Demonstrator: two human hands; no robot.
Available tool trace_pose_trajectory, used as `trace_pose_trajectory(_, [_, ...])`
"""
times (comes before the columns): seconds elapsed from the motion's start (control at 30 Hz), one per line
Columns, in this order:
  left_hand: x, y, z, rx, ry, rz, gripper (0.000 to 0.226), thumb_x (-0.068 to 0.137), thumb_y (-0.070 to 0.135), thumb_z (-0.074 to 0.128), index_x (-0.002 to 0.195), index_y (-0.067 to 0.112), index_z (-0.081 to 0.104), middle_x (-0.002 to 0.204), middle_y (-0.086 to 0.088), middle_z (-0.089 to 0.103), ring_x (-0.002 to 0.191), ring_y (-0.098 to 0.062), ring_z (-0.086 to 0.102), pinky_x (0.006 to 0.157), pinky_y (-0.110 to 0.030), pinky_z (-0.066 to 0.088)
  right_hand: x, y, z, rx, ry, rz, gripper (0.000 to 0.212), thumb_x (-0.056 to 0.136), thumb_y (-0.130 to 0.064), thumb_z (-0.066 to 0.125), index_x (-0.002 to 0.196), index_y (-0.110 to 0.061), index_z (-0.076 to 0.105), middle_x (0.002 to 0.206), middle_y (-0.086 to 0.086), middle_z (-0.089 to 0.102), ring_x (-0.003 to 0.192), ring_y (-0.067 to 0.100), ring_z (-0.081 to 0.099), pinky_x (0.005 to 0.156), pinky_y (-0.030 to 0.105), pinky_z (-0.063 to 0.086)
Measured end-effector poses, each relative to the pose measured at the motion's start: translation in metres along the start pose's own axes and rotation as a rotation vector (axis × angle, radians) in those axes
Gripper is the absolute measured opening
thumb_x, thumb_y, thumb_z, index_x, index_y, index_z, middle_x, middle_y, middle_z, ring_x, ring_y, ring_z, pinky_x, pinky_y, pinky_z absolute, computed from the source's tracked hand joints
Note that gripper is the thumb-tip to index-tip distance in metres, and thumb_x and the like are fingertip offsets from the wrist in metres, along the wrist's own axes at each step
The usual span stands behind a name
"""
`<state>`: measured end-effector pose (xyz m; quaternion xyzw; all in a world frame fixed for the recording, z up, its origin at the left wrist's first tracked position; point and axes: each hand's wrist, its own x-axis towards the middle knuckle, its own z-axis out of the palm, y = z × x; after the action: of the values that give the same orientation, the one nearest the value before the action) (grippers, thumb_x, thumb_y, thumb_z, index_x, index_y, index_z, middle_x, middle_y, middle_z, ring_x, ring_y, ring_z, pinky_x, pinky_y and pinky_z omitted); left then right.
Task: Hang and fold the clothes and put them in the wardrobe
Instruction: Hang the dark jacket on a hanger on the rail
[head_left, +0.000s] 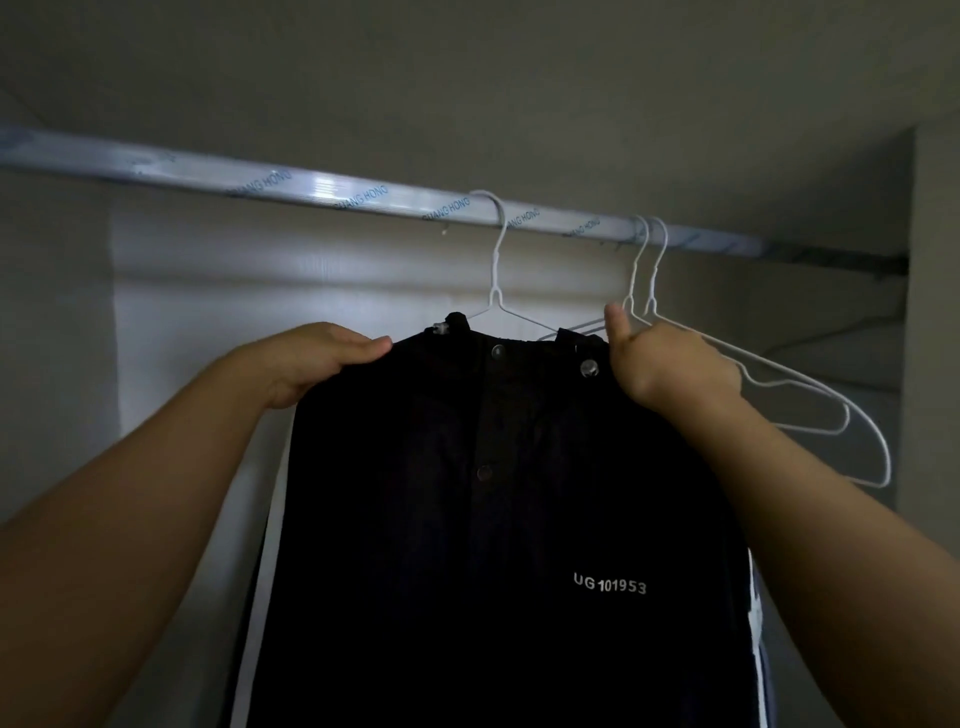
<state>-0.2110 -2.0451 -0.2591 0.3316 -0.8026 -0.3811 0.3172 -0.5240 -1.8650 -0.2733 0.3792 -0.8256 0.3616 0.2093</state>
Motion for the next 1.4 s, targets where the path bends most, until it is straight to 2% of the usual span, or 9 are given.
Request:
trace_pose_trajectory(0.17, [-0.010,0.001,0.030,-0.244,0.433,0.185,0.013,0.073,0.017,0.087,0.084,0.018,0.080,0.085,-0.004,0.078,0.079,-0.019,0.076,0.065,-0.024,0.058,-0.003,-0.013,-0.007,0.101,-0.132,-0.152,0.086,0.100,-0.067,0.007,0.117,-0.007,0.066,0.125,0.025,0.061,0.114,0.038,0.059,0.092,0.044,0.043])
trace_pose_trajectory(0.3, [-0.020,-0.008,0.073,-0.271,0.802,0.451,0.034,0.076,-0.001,0.081,0.063,0.029,0.076,0.081,0.005,0.075,0.077,-0.002,0.071,0.075,-0.013,0.055,-0.017,-0.035,0.001,0.208,-0.032,-0.248,0.060,0.107,-0.053,0.015,0.101,-0.014,0.061,0.105,0.016,0.064,0.111,0.036,0.060,0.100,0.048,0.037])
trace_pose_trajectory(0.4, [-0.024,-0.019,0.090,-0.131,1.005,0.570,0.042,0.081,-0.005,0.074,0.061,0.031,0.067,0.083,0.010,0.065,0.078,0.006,0.064,0.079,-0.008,0.049,-0.027,-0.050,0.010,0.268,0.123,-0.290,0.042,0.108,-0.045,0.024,0.086,-0.020,0.050,0.089,0.002,0.057,0.101,0.032,0.055,0.086,0.043,0.022])
trace_pose_trajectory(0.63, [-0.028,-0.042,0.056,-0.003,0.905,0.414,0.028,0.083,0.033,0.080,0.103,0.036,0.062,0.093,0.018,0.068,0.090,0.008,0.062,0.076,-0.009,0.043,-0.032,-0.046,0.023,0.483,0.312,-0.287,0.029,0.107,-0.036,0.038,0.088,-0.020,0.054,0.083,-0.011,0.048,0.088,0.017,0.043,0.082,0.035,0.019])
trace_pose_trajectory(0.7, [-0.032,-0.060,0.052,0.089,0.860,0.357,0.010,0.094,0.041,0.066,0.100,0.033,0.066,0.092,0.019,0.068,0.088,0.004,0.063,0.072,-0.013,0.042,-0.036,-0.047,0.029,0.461,0.358,-0.295,0.029,0.106,-0.038,0.038,0.089,-0.021,0.054,0.087,-0.010,0.050,0.088,0.016,0.043,0.083,0.034,0.019])
trace_pose_trajectory(0.83, [-0.040,-0.096,0.052,0.134,0.943,0.365,0.027,0.108,0.027,0.040,0.113,0.020,0.065,0.093,0.003,0.067,0.086,-0.016,0.061,0.068,-0.027,0.043,-0.043,-0.051,0.036,0.400,0.455,-0.278,0.032,0.105,-0.042,0.036,0.089,-0.022,0.054,0.088,-0.008,0.053,0.089,0.018,0.048,0.083,0.035,0.021])
trace_pose_trajectory(1.13, [-0.036,-0.097,0.048,-0.193,0.942,0.141,0.027,0.102,0.019,0.043,0.085,0.003,0.057,0.078,-0.003,0.055,0.076,-0.020,0.051,0.062,-0.031,0.035,-0.041,-0.056,0.043,0.409,0.431,-0.261,0.033,0.105,-0.041,0.034,0.088,-0.020,0.053,0.088,-0.007,0.050,0.091,0.020,0.047,0.083,0.036,0.021])
trace_pose_trajectory(1.27, [-0.042,-0.081,0.039,0.190,0.937,0.114,0.034,0.102,0.038,0.037,0.102,0.017,0.064,0.095,-0.004,0.067,0.089,-0.027,0.061,0.080,-0.040,0.050,-0.039,-0.045,0.043,0.479,0.407,-0.357,0.036,0.107,-0.036,0.032,0.085,-0.016,0.053,0.085,-0.004,0.050,0.086,0.022,0.046,0.082,0.038,0.032])
trace_pose_trajectory(1.4, [-0.039,-0.062,0.045,0.511,1.033,0.310,0.030,0.104,0.018,0.042,0.119,0.008,0.066,0.115,-0.017,0.067,0.108,-0.039,0.057,0.096,-0.048,0.046,-0.042,-0.011,0.044,0.446,0.396,-0.419,0.028,0.106,-0.023,0.040,0.098,-0.006,0.061,0.096,0.012,0.061,0.093,0.033,0.052,0.083,0.039,0.037])
